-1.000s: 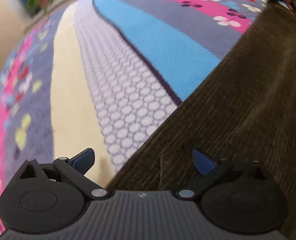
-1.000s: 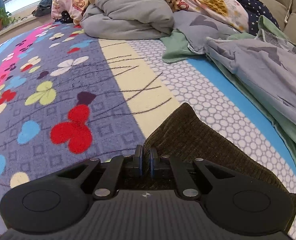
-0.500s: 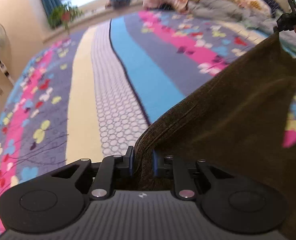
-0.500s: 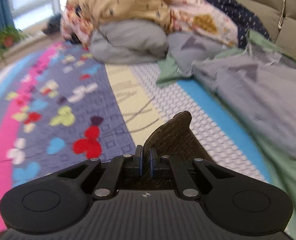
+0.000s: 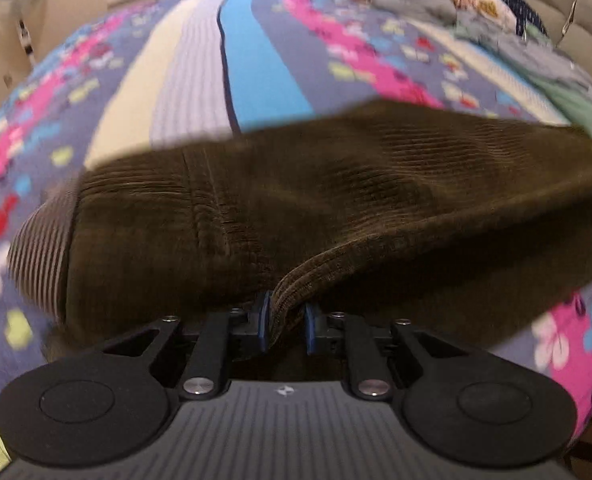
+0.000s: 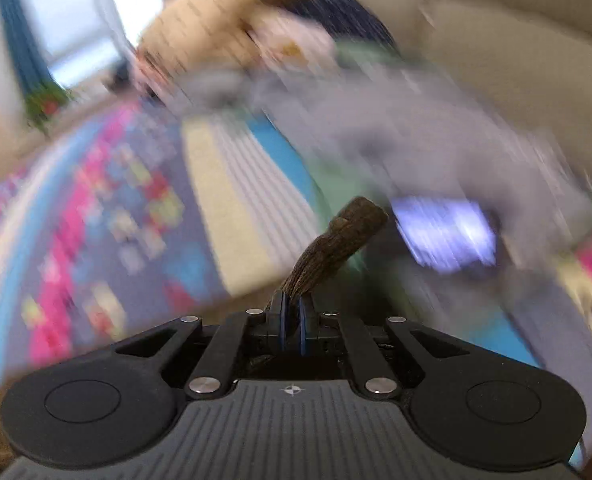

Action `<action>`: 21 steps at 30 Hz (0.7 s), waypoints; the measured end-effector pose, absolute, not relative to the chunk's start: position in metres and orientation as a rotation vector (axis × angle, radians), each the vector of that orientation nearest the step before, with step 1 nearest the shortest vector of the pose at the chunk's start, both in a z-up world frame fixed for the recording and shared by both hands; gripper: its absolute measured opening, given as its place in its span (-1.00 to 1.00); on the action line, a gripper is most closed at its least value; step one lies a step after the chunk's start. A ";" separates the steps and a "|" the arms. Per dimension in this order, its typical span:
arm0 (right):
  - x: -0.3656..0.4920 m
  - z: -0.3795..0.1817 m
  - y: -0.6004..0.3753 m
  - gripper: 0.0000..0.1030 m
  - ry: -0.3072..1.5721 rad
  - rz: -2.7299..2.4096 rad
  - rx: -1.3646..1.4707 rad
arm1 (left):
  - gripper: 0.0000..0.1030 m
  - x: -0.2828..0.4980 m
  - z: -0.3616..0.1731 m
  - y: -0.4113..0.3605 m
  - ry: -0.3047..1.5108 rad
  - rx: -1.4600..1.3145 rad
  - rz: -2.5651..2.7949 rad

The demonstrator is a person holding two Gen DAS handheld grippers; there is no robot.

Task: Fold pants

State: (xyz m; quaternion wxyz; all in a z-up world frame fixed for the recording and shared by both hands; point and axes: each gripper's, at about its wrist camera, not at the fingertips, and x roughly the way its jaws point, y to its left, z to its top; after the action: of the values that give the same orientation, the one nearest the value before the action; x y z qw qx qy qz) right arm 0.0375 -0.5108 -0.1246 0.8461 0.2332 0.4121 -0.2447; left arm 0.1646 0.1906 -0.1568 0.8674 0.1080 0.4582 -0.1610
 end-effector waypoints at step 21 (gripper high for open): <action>-0.075 -0.088 -0.473 0.26 0.676 -0.428 0.763 | 1.00 0.107 -0.078 0.189 0.968 -0.073 0.059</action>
State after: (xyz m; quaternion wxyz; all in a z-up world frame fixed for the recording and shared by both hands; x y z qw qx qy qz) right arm -0.0751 -0.4728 -0.0882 0.8510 0.3622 0.3212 -0.2035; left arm 0.1066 0.1890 -0.0777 0.8842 -0.0349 0.4650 0.0285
